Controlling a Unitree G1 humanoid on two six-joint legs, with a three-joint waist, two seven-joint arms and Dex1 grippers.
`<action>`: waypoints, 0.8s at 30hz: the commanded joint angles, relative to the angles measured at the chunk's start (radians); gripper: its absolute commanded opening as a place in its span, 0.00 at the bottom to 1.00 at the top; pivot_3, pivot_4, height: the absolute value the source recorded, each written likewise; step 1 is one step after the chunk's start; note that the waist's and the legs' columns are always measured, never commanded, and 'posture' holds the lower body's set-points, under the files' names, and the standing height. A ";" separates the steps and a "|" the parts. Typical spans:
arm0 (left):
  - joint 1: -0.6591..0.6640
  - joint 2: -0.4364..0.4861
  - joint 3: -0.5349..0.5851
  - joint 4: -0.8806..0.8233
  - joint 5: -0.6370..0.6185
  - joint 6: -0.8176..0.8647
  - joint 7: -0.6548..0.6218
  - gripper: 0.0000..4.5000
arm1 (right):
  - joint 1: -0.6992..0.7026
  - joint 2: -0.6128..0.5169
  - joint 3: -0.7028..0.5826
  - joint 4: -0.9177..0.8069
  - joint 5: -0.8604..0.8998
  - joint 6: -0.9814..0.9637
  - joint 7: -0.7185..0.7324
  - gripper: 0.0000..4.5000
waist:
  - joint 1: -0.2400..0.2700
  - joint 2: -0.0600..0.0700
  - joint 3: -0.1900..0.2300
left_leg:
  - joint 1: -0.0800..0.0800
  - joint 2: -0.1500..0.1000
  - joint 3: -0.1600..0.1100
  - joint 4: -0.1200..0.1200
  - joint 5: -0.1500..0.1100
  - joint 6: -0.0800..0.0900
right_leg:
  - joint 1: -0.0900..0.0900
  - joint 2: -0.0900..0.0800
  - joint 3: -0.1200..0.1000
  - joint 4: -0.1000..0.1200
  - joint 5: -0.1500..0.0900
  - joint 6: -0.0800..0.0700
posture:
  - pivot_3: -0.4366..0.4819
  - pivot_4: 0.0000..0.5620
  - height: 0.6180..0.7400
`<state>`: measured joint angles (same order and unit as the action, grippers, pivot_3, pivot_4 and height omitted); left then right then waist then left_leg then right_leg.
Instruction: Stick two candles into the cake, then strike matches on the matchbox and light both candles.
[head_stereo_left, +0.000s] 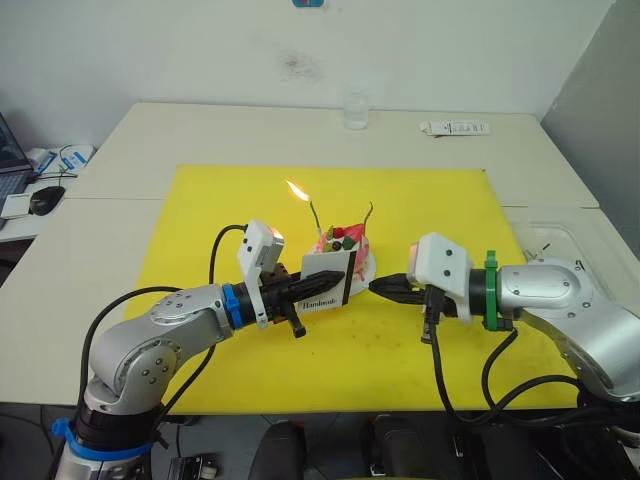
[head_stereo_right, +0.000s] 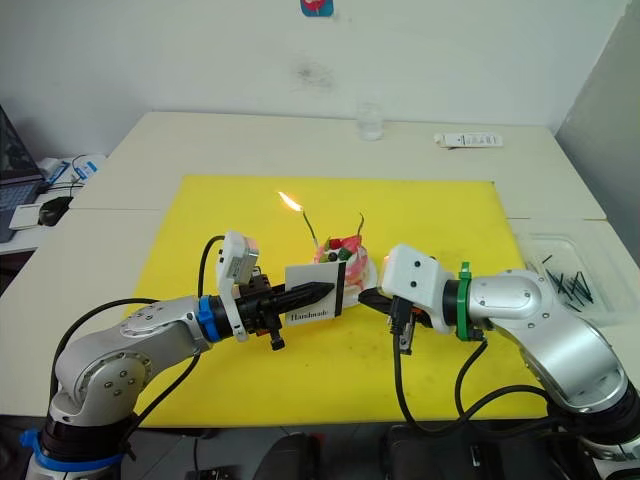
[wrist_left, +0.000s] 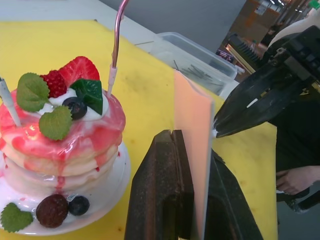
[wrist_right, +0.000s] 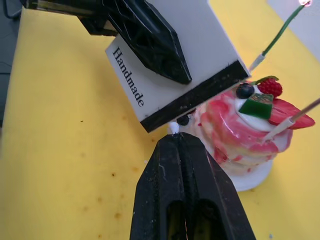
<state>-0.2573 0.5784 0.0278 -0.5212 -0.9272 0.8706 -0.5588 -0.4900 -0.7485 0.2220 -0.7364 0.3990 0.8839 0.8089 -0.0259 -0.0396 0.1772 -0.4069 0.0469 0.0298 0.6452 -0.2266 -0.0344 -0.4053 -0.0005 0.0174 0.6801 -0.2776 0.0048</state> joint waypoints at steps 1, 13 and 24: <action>-0.001 -0.015 -0.008 -0.018 0.010 -0.026 -0.017 0.00 | -0.035 0.021 0.022 -0.022 -0.002 0.001 -0.024 0.00 | 0.000 0.000 0.000 | 0.000 0.000 0.000 0.000 0.000 0.000 | 0.000 0.000 0.000 0.000 0.000 0.000 | 0.48 0.27 1.00; 0.001 -0.013 0.006 -0.024 0.001 -0.008 -0.027 0.00 | -0.052 0.024 0.103 0.055 -0.109 -0.067 -0.051 0.00 | 0.000 0.000 0.000 | 0.000 0.000 0.000 0.000 0.000 0.000 | 0.000 0.000 0.000 0.000 0.000 0.000 | 0.48 0.27 1.00; 0.001 -0.023 0.021 -0.030 -0.025 0.008 -0.004 0.00 | -0.037 0.025 0.111 0.055 -0.125 -0.079 -0.049 0.00 | 0.000 0.000 0.000 | 0.000 0.000 0.000 0.000 0.000 0.000 | 0.000 0.000 0.000 0.000 0.000 0.000 | 0.48 0.27 1.00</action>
<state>-0.2507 0.5628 0.0312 -0.5186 -0.9236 0.8804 -0.5643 -0.5244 -0.7244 0.3380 -0.6684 0.2882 0.8157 0.7664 -0.0261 -0.0396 0.1772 -0.4072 0.0470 0.0294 0.6452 -0.2266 -0.0344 -0.4055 -0.0007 0.0170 0.6801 -0.2776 0.0048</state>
